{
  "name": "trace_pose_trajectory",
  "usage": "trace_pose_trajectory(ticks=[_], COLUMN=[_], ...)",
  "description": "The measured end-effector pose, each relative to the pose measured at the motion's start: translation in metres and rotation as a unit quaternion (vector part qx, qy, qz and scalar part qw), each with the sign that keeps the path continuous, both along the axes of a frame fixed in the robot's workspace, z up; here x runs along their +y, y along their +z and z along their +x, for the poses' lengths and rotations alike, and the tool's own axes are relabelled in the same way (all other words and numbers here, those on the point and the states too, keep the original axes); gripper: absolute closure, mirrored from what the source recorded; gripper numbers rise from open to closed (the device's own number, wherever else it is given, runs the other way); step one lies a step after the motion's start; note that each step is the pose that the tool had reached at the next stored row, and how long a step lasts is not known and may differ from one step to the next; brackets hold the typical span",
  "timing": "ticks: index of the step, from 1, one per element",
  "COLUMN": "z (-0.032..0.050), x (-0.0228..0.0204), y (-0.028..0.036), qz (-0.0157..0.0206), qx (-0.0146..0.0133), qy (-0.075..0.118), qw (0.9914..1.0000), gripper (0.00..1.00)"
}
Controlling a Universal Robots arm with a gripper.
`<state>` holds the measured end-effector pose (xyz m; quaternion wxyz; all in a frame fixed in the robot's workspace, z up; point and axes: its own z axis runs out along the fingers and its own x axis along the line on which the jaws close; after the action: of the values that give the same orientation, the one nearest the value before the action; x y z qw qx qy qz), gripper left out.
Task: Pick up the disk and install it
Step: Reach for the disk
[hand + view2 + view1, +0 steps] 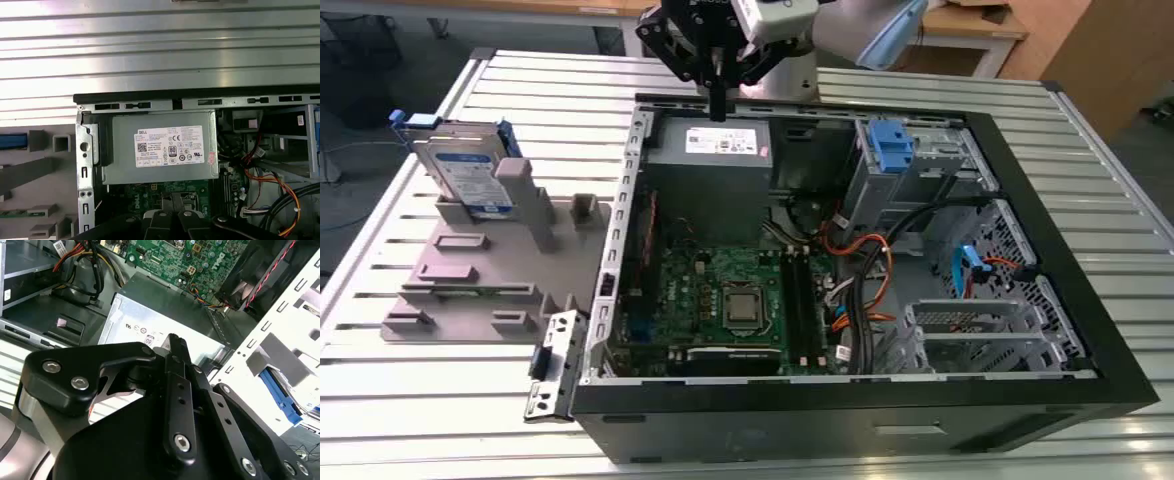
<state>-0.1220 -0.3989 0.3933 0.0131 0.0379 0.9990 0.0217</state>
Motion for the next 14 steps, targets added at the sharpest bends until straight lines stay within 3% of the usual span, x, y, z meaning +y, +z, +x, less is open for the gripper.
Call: trace_pose_trajectory(ticks=[14], z=[-0.0021], x=[0.0], y=[0.0], qz=[0.0], qx=[0.0], qy=[0.0], qw=[1.0], gripper=[0.89])
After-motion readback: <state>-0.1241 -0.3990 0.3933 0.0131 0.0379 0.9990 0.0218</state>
